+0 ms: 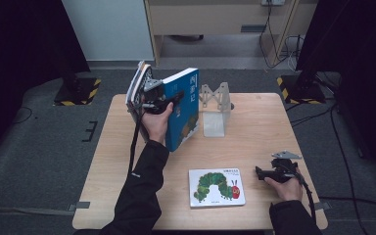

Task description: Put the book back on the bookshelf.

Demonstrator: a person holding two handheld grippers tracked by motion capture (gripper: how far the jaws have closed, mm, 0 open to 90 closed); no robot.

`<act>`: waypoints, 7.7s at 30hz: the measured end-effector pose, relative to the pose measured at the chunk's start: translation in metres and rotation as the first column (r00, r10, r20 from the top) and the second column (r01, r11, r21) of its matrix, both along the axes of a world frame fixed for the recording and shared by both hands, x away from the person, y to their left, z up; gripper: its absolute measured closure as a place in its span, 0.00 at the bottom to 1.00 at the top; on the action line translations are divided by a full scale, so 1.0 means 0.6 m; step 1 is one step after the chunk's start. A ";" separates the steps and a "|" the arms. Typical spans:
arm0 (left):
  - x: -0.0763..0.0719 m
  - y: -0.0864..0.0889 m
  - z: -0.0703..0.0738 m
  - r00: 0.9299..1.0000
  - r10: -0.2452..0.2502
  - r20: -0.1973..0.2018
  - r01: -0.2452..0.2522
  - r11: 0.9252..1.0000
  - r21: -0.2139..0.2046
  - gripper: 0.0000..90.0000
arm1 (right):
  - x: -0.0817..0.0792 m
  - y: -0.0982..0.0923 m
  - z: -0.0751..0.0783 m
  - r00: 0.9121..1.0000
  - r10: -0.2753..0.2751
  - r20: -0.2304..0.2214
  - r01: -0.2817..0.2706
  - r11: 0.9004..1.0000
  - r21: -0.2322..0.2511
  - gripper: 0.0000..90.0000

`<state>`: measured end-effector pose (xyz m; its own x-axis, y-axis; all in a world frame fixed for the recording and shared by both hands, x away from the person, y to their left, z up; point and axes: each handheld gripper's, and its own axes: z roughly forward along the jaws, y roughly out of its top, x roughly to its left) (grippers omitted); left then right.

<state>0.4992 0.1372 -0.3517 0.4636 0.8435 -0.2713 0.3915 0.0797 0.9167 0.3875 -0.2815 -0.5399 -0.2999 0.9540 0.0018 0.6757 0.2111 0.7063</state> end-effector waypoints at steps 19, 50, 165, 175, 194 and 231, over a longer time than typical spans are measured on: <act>0.045 -0.009 -0.018 0.998 0.060 0.022 -0.060 0.998 0.007 0.67 | -0.001 0.000 0.000 1.000 -0.003 -0.001 0.003 1.000 0.000 0.00; 0.017 -0.035 -0.053 0.997 0.066 0.037 -0.069 0.993 0.099 0.64 | 0.000 0.001 0.000 1.000 -0.006 0.000 0.006 1.000 0.000 0.00; -0.067 -0.034 -0.106 0.987 0.106 0.120 -0.120 0.986 0.117 0.61 | 0.000 0.003 0.000 1.000 -0.007 -0.002 0.007 1.000 -0.001 0.00; -0.064 -0.029 -0.109 0.986 0.124 0.114 -0.136 0.985 0.108 0.66 | -0.001 0.005 0.000 1.000 -0.007 0.000 0.007 1.000 -0.002 0.01; -0.064 -0.039 -0.119 0.982 0.123 0.141 -0.142 0.980 0.136 0.64 | 0.000 0.005 0.000 1.000 -0.007 0.001 0.007 1.000 -0.002 0.00; -0.082 -0.036 -0.133 0.987 0.112 0.115 -0.121 0.990 0.070 0.62 | 0.000 0.006 0.000 1.000 -0.005 0.002 0.005 1.000 -0.003 0.01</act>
